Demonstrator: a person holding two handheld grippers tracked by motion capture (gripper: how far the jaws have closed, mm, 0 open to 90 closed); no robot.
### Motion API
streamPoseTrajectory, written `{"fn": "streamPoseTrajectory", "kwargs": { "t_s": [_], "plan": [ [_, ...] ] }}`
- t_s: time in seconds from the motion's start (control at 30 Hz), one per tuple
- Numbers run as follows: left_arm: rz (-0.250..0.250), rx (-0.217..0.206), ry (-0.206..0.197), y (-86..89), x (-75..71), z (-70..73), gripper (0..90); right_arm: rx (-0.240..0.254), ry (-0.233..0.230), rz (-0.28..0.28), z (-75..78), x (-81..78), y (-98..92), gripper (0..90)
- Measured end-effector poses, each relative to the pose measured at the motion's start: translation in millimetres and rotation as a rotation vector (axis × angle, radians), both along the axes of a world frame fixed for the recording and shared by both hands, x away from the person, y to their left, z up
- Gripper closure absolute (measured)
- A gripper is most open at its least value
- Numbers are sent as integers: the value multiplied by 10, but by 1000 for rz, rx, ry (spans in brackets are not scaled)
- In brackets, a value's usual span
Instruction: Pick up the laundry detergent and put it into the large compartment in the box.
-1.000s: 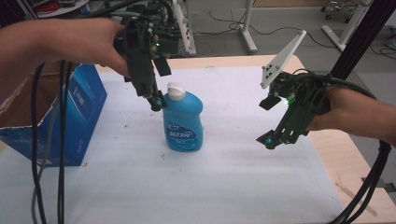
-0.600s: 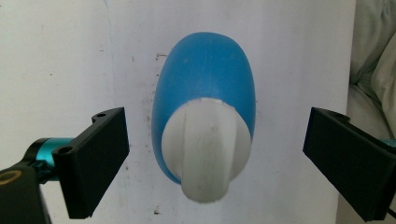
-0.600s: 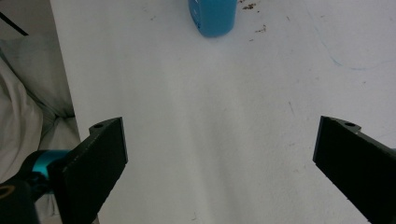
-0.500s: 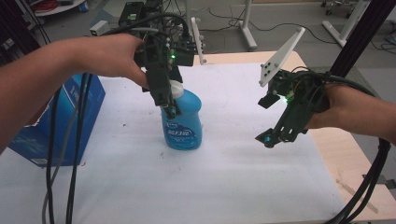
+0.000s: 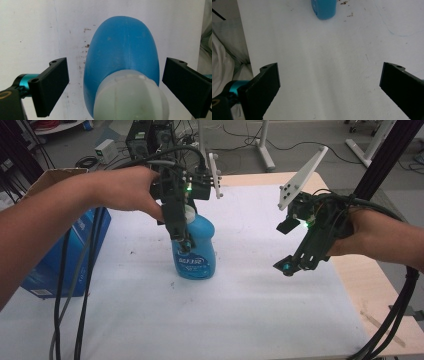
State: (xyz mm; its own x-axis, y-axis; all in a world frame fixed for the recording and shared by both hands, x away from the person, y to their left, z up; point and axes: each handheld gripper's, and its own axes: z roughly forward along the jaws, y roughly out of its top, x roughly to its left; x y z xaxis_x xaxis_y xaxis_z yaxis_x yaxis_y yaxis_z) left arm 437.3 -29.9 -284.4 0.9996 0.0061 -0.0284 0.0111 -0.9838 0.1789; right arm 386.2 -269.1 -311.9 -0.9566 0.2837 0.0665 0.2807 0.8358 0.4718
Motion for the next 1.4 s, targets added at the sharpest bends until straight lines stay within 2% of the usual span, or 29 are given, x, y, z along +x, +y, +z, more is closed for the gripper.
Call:
{"fn": "streamPoseTrajectory", "kwargs": {
  "t_s": [0.13, 0.4, 1.3, 1.4],
  "plan": [
    [-8, 10, -4, 5, -10, -13, 76, 0, 0, 4, -3, -1, 16, 21],
    [-22, 10, -17, 6, -10, -25, 158, -1, 0, 7, -4, 2, 28, 21],
    [-29, 13, -15, -7, 3, -44, 289, 4, 8, 1, -18, -3, 11, 21],
    [-39, 7, -8, -5, -2, -38, 327, 5, 8, 1, -26, -2, 11, 21]
  ]
}}
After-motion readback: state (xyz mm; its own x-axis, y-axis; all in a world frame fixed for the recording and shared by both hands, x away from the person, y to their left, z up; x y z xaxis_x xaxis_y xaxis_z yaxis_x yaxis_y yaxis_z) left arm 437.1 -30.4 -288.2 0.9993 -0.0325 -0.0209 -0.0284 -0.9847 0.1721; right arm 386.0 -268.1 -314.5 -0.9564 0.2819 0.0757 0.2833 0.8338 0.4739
